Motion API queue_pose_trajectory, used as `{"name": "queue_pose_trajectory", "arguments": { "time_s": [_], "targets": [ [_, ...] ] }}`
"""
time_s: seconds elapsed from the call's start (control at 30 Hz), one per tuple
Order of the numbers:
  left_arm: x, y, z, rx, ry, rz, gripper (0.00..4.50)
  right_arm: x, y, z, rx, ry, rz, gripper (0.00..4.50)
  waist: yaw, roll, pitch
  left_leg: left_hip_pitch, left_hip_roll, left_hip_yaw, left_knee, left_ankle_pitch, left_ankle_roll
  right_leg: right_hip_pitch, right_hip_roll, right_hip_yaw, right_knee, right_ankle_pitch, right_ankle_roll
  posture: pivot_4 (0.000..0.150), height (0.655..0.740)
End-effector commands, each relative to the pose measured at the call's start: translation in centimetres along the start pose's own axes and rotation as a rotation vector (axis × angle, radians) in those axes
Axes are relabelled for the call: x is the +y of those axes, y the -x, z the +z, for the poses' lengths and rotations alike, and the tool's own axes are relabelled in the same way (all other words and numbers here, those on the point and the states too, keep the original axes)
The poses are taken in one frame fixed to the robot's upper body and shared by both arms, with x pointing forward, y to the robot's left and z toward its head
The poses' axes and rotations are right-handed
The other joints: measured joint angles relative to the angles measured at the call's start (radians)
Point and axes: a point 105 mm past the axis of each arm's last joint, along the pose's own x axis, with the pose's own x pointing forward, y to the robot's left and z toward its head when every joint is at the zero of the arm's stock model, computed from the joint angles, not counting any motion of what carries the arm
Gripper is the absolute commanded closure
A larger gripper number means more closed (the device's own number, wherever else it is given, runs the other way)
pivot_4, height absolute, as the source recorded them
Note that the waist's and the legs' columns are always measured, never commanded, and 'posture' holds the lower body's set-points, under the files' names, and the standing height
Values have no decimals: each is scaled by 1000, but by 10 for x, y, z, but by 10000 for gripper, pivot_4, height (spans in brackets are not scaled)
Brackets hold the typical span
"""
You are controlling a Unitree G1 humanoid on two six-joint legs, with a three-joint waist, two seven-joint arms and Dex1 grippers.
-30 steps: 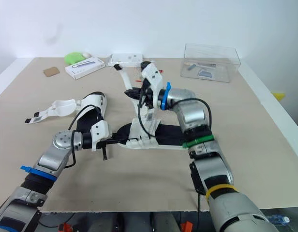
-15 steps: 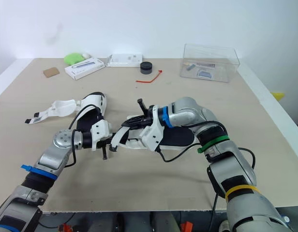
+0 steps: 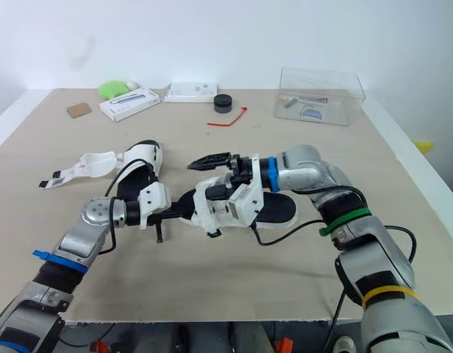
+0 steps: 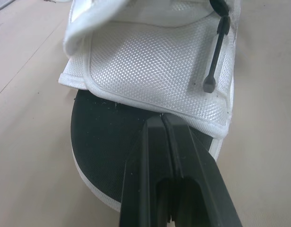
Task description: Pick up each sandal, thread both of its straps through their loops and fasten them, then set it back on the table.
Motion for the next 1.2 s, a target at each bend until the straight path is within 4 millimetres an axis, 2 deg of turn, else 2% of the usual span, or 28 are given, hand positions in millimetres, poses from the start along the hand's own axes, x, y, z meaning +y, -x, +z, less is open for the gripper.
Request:
{"name": "queue_pose_trajectory", "arguments": {
  "time_s": [0.03, 0.07, 0.13, 0.23, 0.33, 0.43, 0.5, 0.57, 0.77, 0.93, 1.2],
  "targets": [
    [-8, 2, -24, 99, 55, -31, 45000, -5, 11, 25, -44, -238, -10, 7853, 0, 0, 0, 1, 0, 0, 0, 0, 0, 1, 0, 0, 0, 0, 0, 1500, 7400],
    [-8, 1, -24, 100, 51, -36, 45000, 1, 13, 37, -53, -403, -10, 7853, 9, 0, 0, 1, 0, 0, 0, 0, 0, 1, 0, 0, 0, 0, 0, 1500, 7400],
    [-8, 0, -23, 98, 49, -41, 45000, 10, 13, 53, -65, -598, 17, 7853, 10, 0, 0, 0, 1, -2, 0, 0, 0, 1, -2, -4, 0, -2, -1, 1500, 7400],
    [-8, 0, -23, 99, 48, -45, 45000, 17, 17, 54, 3, -705, 53, 7853, 4, 1, -1, 0, 2, 0, 0, -1, 1, 1, -2, -5, 0, -6, 4, 1500, 7400],
    [-8, 1, -23, 101, 48, -48, 45000, 20, 21, 49, 77, -1039, 14, 7853, 5, 0, 0, 1, 2, -1, 1, 1, 1, 1, -1, -6, 0, -4, 5, 1500, 7400],
    [-7, 1, -24, 102, 47, -49, 45000, 14, 15, 67, 4, -1391, 19, 7853, 3, 0, 0, 1, 3, 0, 1, 1, 1, 1, -1, -6, 0, -4, 4, 1500, 7400],
    [-7, 0, -24, 103, 47, -50, 45000, 15, 11, 75, 4, -1478, 67, 7853, 3, 0, 0, 1, 3, -1, 1, 1, 1, 1, -1, -6, 0, -3, 4, 1500, 7400],
    [-8, 0, -23, 102, 47, -52, 45000, 25, 8, 74, 71, -1618, 119, 7853, 3, 0, -1, 0, 3, -2, 1, 1, 1, 1, 0, -6, 0, -4, 4, 1500, 7400],
    [-6, -1, -23, 102, 45, -52, 45000, 43, 3, 71, 165, -1865, 207, 7853, 2, -1, -1, -2, 3, -2, 1, 1, 1, 0, -1, -6, -1, -4, 5, 1500, 7400],
    [-8, -2, -23, 100, 44, -55, 45000, 62, -5, 59, 310, -1907, 253, 7853, 1, -1, -1, -4, 3, -2, 1, 1, 1, -1, 0, -6, -2, -3, 6, 1500, 7400],
    [-10, -3, -22, 93, 47, -52, 45000, 56, -29, 46, 339, -1976, 237, 7853, 0, -1, -1, -4, 3, -3, 1, 1, 1, -1, 3, -6, -2, -3, 7, 1500, 7400]
  ]
}}
